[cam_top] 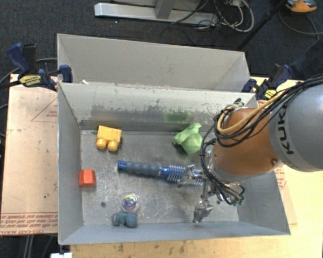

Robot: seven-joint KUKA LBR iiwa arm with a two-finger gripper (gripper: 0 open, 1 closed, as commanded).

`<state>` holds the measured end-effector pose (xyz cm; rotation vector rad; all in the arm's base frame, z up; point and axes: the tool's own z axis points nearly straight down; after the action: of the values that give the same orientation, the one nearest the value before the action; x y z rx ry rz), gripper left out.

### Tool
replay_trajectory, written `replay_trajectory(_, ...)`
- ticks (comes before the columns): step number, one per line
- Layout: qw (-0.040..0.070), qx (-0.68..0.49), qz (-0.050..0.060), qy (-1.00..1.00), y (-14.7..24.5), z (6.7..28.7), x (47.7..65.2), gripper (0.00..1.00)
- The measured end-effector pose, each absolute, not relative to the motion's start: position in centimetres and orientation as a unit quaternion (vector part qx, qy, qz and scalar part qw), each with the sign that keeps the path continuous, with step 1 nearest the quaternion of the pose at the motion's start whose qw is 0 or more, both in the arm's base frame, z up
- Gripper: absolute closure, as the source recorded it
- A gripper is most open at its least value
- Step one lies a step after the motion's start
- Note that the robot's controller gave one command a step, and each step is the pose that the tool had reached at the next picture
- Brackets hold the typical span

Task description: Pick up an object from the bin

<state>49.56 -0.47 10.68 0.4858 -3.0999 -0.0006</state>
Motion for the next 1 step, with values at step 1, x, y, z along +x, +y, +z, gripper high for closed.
replay_trajectory(1, -0.003, 0.13, -0.002, -0.992, 4.6, 12.59, 52.7, 0.0)
